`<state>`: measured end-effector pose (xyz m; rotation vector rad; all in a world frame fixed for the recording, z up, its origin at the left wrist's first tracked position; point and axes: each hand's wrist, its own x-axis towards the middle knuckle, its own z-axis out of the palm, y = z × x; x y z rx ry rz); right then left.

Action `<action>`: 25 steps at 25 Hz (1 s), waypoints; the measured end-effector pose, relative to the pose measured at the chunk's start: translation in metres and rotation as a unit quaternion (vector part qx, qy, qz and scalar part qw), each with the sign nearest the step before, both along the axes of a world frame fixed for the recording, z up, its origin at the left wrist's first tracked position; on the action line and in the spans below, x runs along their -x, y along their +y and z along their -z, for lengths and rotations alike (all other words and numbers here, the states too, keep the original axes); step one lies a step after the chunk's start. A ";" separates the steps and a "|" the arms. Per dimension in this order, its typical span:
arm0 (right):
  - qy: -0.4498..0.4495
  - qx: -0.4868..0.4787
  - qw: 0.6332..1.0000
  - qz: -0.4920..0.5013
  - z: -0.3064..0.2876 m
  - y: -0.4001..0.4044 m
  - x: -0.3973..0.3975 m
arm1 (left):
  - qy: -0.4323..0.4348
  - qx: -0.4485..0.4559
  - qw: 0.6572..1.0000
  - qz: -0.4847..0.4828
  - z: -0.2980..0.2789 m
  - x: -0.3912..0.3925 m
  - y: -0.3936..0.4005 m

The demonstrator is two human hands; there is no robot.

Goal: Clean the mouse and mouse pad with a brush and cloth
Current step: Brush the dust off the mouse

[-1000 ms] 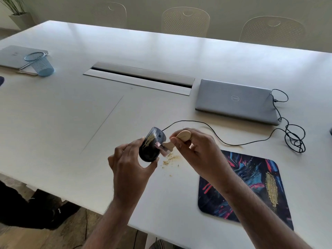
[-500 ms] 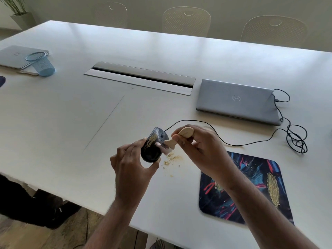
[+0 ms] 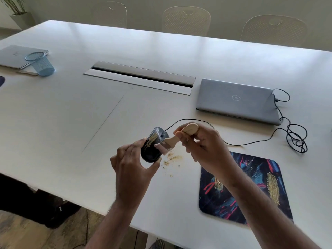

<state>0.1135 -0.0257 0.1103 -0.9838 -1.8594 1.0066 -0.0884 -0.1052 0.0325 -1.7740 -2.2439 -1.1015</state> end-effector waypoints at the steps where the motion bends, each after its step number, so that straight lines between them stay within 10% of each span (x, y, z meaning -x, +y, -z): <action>1: 0.001 -0.004 1.000 0.009 0.002 0.001 0.002 | -0.001 -0.002 1.000 0.001 -0.001 -0.001 0.000; 25: 0.081 0.038 0.992 0.090 0.030 0.022 -0.012 | -0.053 0.012 0.999 0.000 -0.007 -0.003 -0.009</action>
